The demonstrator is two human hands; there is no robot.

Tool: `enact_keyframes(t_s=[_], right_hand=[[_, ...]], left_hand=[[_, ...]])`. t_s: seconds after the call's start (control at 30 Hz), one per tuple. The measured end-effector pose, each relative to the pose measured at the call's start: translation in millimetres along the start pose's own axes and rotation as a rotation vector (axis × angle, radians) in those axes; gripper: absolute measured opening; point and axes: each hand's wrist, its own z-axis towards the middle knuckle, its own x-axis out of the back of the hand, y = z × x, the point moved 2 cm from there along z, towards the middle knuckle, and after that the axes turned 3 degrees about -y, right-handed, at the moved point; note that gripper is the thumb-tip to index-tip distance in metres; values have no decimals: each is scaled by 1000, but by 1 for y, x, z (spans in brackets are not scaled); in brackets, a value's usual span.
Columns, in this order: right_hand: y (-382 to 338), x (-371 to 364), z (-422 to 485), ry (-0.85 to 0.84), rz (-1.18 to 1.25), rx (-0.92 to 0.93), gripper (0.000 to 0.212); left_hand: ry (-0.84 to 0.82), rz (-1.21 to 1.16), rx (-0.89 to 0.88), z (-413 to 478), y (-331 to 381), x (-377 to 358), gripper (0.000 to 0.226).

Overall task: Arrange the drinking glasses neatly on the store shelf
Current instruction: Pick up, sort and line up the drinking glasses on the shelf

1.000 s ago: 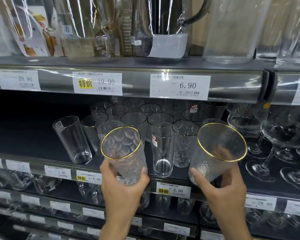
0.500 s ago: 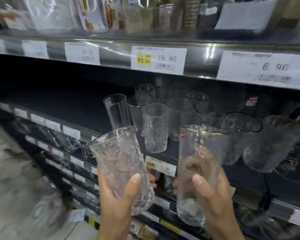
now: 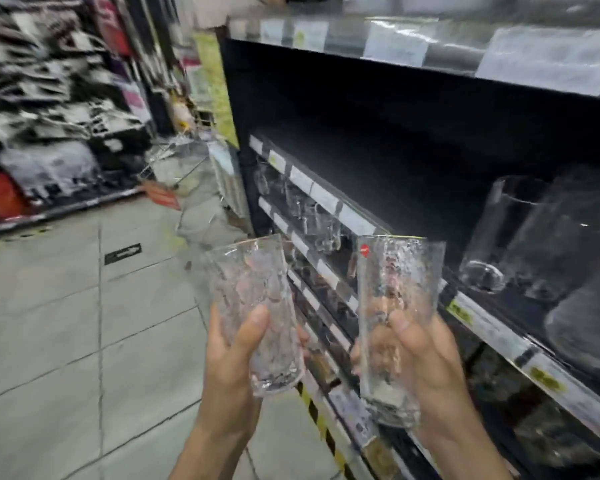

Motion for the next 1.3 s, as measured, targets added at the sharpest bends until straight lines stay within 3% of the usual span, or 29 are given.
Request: enact_keyframes(t_s=[0.07, 0.13, 0.4, 0.53, 0.77, 0.9, 1.07, 1.17, 1.23, 1.3], right_hand=[[10, -27, 22, -53, 8, -16, 77], [21, -57, 43, -91, 34, -46, 71], [55, -170, 140, -94, 18, -50, 96], [65, -206, 188, -52, -61, -26, 97], [74, -232, 255, 56, -138, -36, 97], [77, -234, 303, 81, -195, -16, 82], [82, -241, 376, 95, -207, 8, 108], [82, -244, 424, 95, -149, -10, 82], [79, -245, 453, 101, -148, -34, 55], [69, -253, 479, 123, -165, -2, 45]], left_hand=[[61, -14, -5, 16, 11, 25, 121], [75, -16, -22, 34, 23, 47, 119], [43, 144, -50, 141, 66, 130, 98], [-11, 179, -8, 204, 80, 154, 99], [-62, 183, 100, 295, 81, 171, 98], [-118, 192, 148, 345, 73, 169, 98], [-125, 262, 108, 423, 73, 158, 89], [-122, 296, 89, 475, 75, 147, 81], [-149, 294, 107, 506, 78, 138, 90], [-153, 256, 86, 533, 84, 131, 95]])
